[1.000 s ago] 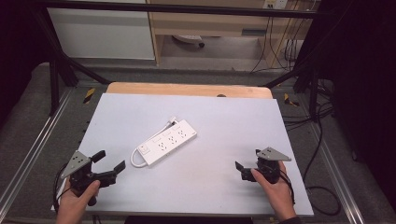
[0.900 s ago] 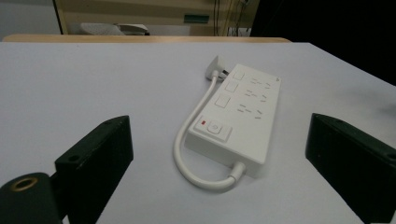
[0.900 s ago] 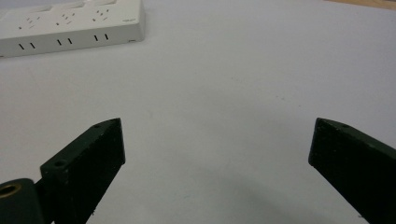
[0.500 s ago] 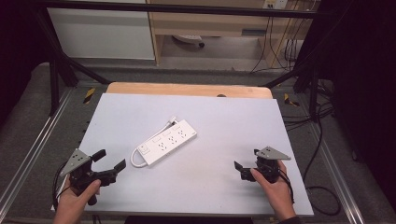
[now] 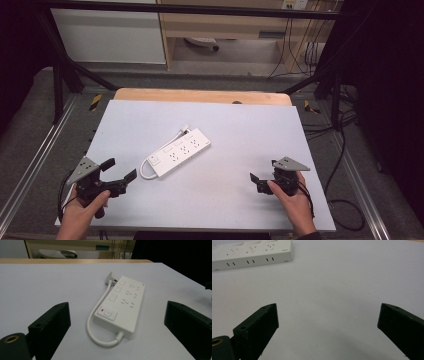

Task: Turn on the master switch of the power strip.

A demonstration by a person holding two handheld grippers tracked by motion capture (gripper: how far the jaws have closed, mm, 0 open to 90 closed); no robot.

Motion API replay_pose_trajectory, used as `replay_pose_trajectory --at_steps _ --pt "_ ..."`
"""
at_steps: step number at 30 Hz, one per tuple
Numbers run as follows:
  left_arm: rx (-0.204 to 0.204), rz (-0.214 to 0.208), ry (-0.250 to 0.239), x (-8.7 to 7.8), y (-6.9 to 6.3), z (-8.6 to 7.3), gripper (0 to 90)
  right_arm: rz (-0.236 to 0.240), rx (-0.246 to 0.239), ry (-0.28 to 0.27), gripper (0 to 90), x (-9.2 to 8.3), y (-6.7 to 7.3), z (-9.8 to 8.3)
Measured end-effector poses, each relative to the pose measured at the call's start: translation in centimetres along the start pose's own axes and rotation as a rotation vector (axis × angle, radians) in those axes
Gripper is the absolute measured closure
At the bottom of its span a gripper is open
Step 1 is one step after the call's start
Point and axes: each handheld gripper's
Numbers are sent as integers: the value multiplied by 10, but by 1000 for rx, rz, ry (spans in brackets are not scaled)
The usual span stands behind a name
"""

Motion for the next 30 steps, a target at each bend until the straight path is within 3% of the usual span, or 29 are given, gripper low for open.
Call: replay_pose_trajectory --at_steps 11,30 --pt "28 -21 28 6 -5 16 69 1 8 1 34 0 0 -1" --pt "31 0 61 17 1 39 61 1 6 4 34 1 0 0"
Point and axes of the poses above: each handheld gripper's, and its own axes: x roughly forward along the jaws, z roughly out of its top, y roughly to its left, and after that the axes turned 15 degrees about y, right-handed
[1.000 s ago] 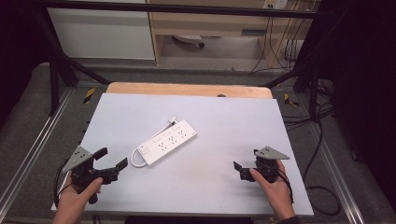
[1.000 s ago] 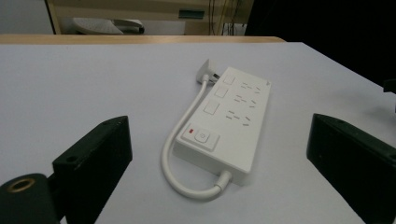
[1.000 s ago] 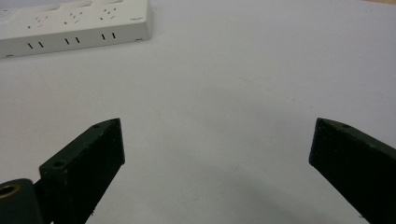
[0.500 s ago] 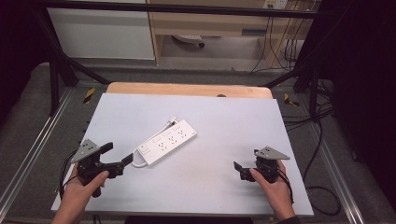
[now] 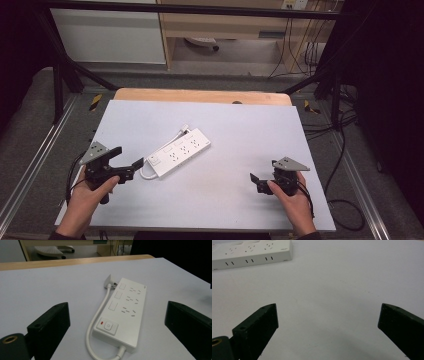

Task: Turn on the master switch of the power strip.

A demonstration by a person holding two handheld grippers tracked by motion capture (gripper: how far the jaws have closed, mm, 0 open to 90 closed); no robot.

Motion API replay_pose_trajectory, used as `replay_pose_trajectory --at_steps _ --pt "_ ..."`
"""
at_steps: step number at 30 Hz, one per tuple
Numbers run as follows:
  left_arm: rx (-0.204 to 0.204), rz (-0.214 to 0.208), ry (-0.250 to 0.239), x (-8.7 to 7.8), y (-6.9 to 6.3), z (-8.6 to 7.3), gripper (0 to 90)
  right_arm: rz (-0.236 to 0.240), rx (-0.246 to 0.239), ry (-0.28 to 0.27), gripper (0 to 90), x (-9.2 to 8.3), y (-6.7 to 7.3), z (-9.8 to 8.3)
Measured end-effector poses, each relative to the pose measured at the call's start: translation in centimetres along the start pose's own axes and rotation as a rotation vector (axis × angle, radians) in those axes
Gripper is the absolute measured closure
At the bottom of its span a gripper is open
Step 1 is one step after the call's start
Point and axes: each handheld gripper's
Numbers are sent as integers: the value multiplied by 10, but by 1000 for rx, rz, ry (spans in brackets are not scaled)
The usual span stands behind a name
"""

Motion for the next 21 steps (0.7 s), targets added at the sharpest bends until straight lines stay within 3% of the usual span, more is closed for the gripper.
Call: replay_pose_trajectory --at_steps 11,21 --pt "24 -9 8 10 -1 17 67 2 4 -4 36 -1 0 0" --pt "19 -14 21 25 1 29 73 -4 7 -9 38 -3 -2 -1"
Point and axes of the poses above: each handheld gripper's, and its own axes: x roughly forward along the jaws, z roughly out of its top, y roughly to its left, and after that the axes turned 15 degrees about y, right-handed
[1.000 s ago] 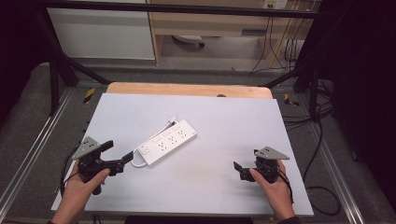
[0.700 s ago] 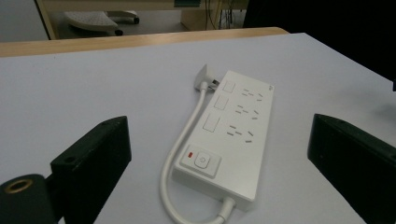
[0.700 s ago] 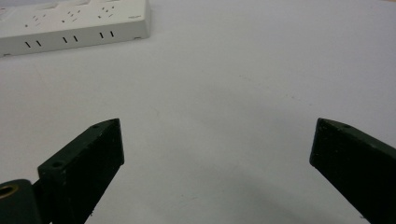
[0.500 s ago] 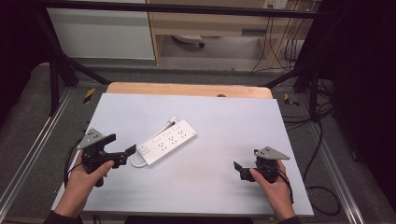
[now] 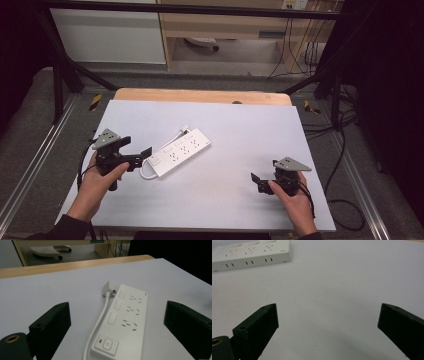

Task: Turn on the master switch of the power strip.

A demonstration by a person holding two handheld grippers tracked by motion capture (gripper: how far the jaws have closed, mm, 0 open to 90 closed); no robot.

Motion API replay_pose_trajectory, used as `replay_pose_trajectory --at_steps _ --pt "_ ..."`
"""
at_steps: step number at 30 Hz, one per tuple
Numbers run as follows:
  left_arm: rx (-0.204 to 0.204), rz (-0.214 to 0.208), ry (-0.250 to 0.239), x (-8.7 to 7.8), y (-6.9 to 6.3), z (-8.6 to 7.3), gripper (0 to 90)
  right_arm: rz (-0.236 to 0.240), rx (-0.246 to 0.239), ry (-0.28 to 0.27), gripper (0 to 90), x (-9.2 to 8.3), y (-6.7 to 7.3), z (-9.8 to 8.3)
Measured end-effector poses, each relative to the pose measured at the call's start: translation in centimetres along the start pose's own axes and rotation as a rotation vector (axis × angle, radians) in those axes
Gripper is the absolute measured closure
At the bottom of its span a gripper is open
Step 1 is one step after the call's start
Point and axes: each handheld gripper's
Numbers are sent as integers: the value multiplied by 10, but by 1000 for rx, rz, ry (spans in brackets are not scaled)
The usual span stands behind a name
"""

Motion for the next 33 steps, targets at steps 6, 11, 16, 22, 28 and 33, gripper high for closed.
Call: replay_pose_trajectory --at_steps 6,11,16,22,28,33 --pt "-9 2 -6 7 2 5 78 3 26 4 43 -6 -8 -4" --pt "-3 -3 -9 11 1 8 81 -20 34 9 44 -16 -12 -10" --pt "5 0 -3 15 1 8 84 -31 19 28 45 -15 -10 -13" --pt "0 -3 2 20 3 7 86 -45 -1 37 43 -12 -7 -10" --pt "9 0 23 25 4 7 86 -51 0 37 42 -12 -10 -10" --pt "14 0 33 29 3 9 86 -45 -3 37 42 -11 -11 -9"
Point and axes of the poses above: each handheld gripper's, and its own axes: x roughly forward along the jaws, z roughly out of its top, y roughly to its left, and after that the axes turned 15 degrees about y, right-handed
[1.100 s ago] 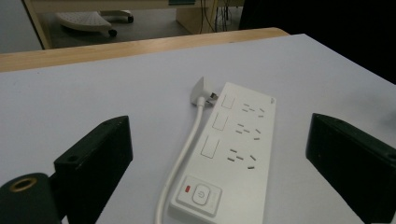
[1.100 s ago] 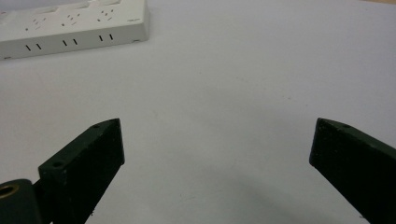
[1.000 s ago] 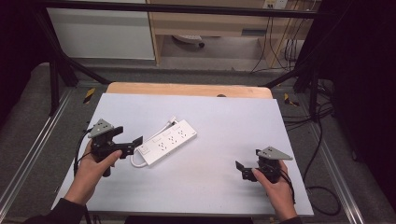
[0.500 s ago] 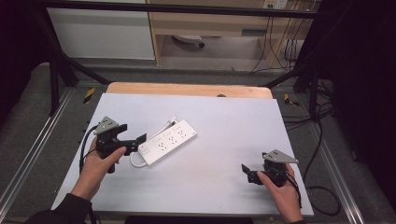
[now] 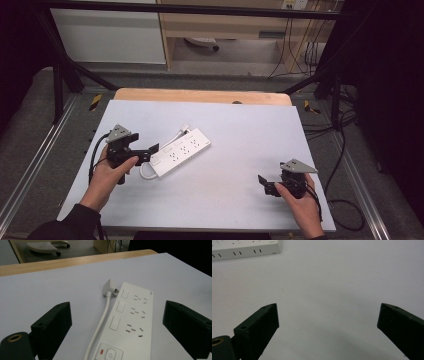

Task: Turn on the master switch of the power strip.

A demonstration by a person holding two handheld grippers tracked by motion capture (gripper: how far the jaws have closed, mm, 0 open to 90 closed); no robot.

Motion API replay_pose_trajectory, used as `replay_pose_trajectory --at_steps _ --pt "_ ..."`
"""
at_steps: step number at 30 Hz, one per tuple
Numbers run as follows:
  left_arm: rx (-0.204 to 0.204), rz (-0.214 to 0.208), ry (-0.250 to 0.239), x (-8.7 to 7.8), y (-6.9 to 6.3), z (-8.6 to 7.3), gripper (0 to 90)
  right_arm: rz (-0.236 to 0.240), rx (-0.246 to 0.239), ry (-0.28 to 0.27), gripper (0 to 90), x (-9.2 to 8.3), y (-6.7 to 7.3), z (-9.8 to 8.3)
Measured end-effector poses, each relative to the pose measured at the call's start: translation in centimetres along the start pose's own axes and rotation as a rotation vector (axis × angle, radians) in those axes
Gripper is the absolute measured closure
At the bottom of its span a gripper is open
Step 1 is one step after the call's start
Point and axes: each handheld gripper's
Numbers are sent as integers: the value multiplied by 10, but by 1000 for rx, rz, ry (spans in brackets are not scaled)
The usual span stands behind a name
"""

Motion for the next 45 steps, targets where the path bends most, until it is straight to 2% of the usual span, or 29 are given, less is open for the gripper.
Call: replay_pose_trajectory --at_steps 12,24,32,45 --pt "37 -6 32 8 -10 3 86 4 -2 -3 41 0 1 1" --pt "37 5 72 23 -10 4 90 9 -6 -5 40 0 0 2" --pt "31 10 90 27 -7 4 96 11 -3 -5 41 0 0 2" --pt "32 10 114 38 -11 5 113 13 -4 -16 39 -1 -1 2"
Point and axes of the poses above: each handheld gripper's, and its own axes: x roughly forward along the jaws, z roughly out of its top, y roughly to its left, and after that the axes turned 15 degrees about y, right-handed
